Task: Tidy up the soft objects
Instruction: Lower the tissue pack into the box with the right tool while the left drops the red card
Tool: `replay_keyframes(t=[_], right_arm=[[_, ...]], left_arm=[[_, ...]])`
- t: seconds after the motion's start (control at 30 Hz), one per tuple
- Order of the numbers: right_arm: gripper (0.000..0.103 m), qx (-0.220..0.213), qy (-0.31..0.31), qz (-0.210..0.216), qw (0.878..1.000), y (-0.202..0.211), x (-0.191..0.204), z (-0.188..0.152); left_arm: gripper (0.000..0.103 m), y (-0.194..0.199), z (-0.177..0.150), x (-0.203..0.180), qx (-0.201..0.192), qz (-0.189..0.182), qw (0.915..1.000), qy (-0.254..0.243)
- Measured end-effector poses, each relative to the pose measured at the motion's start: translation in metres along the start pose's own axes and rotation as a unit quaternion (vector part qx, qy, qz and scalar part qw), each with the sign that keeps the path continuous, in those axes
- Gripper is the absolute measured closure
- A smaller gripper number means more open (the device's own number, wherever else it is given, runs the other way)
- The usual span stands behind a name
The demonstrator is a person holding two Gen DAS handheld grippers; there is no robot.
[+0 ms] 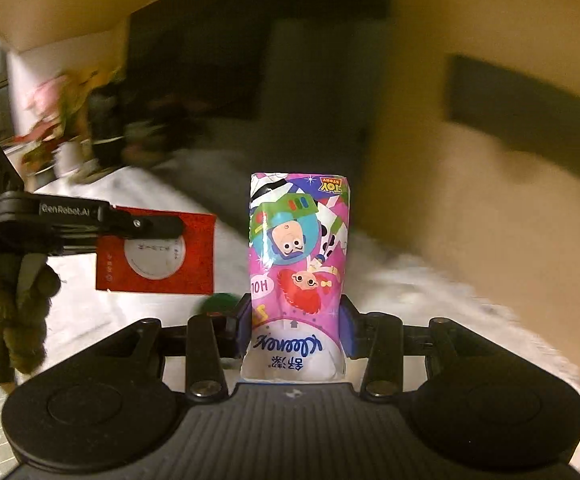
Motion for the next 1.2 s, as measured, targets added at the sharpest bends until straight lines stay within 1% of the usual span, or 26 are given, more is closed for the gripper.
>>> replay_keyframes(t=[0.13,0.2,0.3,0.4,0.53,0.63,0.8,0.83,0.9,0.93,1.0,1.03,1.07,1.2], right_arm=[[0.061,-0.004,-0.036,-0.045,0.998,0.034,-0.047,-0.016],[0.061,-0.004,-0.049,-0.075,0.996,0.052,-0.07,-0.028],[0.061,-0.004,-0.071,-0.1,0.992,0.074,-0.093,-0.042],[0.061,0.002,-0.086,-0.129,0.988,0.093,-0.121,-0.06],[0.061,0.008,-0.127,-0.147,0.981,0.111,-0.15,-0.079],[0.061,0.012,-0.151,-0.156,0.976,0.12,-0.167,-0.089],[0.061,0.03,-0.17,-0.16,0.972,0.117,-0.184,-0.112],[0.061,0.034,-0.173,-0.158,0.972,0.12,-0.185,-0.12],[0.061,0.045,-0.182,-0.15,0.971,0.113,-0.185,-0.134],[0.061,0.051,-0.187,-0.146,0.97,0.109,-0.184,-0.139],[0.061,0.069,-0.195,-0.141,0.968,0.096,-0.185,-0.154],[0.061,0.077,-0.2,-0.14,0.967,0.091,-0.185,-0.16],[0.061,0.084,-0.206,-0.137,0.965,0.085,-0.187,-0.165],[0.06,0.099,-0.229,-0.115,0.962,0.063,-0.197,-0.171]], left_arm=[[0.095,-0.033,-0.015,-0.042,0.029,-0.036,0.9986,-0.026],[0.095,-0.046,-0.023,-0.057,0.043,-0.05,0.9973,-0.031],[0.095,-0.065,-0.042,-0.076,0.07,-0.073,0.9943,-0.035],[0.095,-0.084,-0.068,-0.092,0.1,-0.089,0.9903,-0.038],[0.095,-0.109,-0.098,-0.108,0.133,-0.101,0.9852,-0.037],[0.095,-0.125,-0.12,-0.119,0.157,-0.103,0.9815,-0.039],[0.095,-0.15,-0.159,-0.132,0.196,-0.102,0.9742,-0.045],[0.095,-0.156,-0.167,-0.134,0.205,-0.102,0.9725,-0.045],[0.094,-0.173,-0.185,-0.138,0.221,-0.096,0.9695,-0.048],[0.093,-0.185,-0.194,-0.138,0.23,-0.078,0.9682,-0.059],[0.09,-0.202,-0.208,-0.134,0.24,-0.027,0.9651,-0.1],[0.09,-0.207,-0.213,-0.133,0.24,-0.012,0.9633,-0.12],[0.09,-0.208,-0.214,-0.132,0.238,-0.006,0.9628,-0.128],[0.09,-0.191,-0.205,-0.129,0.206,0.007,0.9695,-0.132]])
Point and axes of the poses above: each gripper's, at about its wrist camera, not at the fingertips, and y roughly against the way its jaws point, x to its left, z to its top, the point moved 6 cm from there along -y, roughly the way its jaws point, and after that the axes turned 8 degrees about y, right-handed, at the moved point
